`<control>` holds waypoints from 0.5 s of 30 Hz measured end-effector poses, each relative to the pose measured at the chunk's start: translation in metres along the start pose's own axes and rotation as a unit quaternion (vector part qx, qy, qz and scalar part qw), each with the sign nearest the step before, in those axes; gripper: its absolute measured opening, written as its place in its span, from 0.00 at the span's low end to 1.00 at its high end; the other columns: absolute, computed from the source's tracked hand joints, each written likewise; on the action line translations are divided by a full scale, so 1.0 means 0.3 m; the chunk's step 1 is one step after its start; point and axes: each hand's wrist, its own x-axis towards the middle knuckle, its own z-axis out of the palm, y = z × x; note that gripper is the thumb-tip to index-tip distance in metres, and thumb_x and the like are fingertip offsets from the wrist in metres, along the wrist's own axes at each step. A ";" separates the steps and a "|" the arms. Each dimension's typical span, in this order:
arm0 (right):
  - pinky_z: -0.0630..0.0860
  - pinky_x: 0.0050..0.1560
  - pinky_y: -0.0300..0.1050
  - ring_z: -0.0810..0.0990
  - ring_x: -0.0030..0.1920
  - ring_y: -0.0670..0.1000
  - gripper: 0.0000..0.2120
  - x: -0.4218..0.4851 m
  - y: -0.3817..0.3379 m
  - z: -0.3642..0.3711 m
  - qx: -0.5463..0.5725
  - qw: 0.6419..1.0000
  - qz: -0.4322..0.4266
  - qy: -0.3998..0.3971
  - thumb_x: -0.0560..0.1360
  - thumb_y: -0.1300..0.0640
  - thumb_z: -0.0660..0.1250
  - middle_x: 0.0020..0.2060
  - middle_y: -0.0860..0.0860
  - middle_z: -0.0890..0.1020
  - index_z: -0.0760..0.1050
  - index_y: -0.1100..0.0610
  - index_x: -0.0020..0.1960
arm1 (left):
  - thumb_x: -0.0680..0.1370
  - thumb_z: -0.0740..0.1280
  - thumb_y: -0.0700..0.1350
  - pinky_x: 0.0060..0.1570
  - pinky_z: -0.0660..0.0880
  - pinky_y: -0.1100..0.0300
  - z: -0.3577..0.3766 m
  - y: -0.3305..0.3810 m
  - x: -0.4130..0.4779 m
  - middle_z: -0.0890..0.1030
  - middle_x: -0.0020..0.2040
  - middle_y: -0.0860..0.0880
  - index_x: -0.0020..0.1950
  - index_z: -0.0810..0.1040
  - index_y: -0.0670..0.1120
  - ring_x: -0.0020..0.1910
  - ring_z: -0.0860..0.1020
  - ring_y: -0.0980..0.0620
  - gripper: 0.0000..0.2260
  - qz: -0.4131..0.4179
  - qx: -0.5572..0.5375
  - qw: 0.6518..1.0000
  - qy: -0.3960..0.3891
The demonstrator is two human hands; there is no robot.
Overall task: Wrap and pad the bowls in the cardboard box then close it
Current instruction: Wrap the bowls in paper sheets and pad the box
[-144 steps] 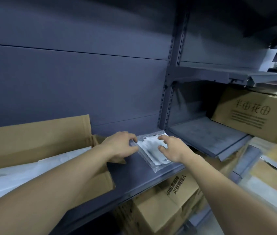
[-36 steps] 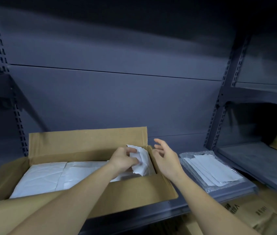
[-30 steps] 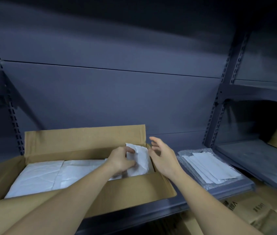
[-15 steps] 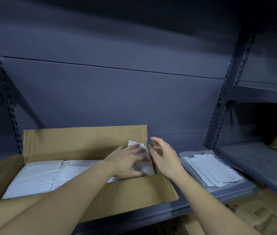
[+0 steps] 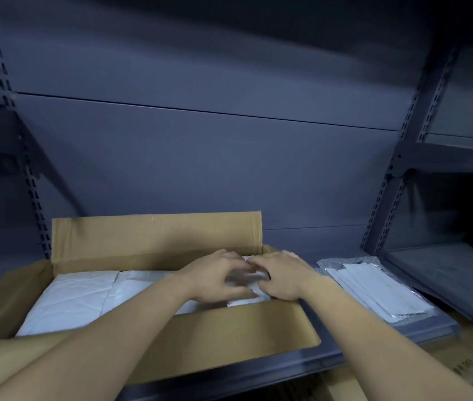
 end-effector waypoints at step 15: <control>0.47 0.75 0.59 0.47 0.78 0.51 0.39 0.006 0.009 -0.059 -0.073 0.989 -0.007 -0.131 0.73 0.38 0.67 0.76 0.44 0.60 0.54 0.43 0.78 | 0.74 0.62 0.69 0.68 0.64 0.56 0.020 -0.055 -0.039 0.63 0.74 0.55 0.70 0.71 0.58 0.73 0.61 0.53 0.28 -0.061 0.060 0.996 -0.039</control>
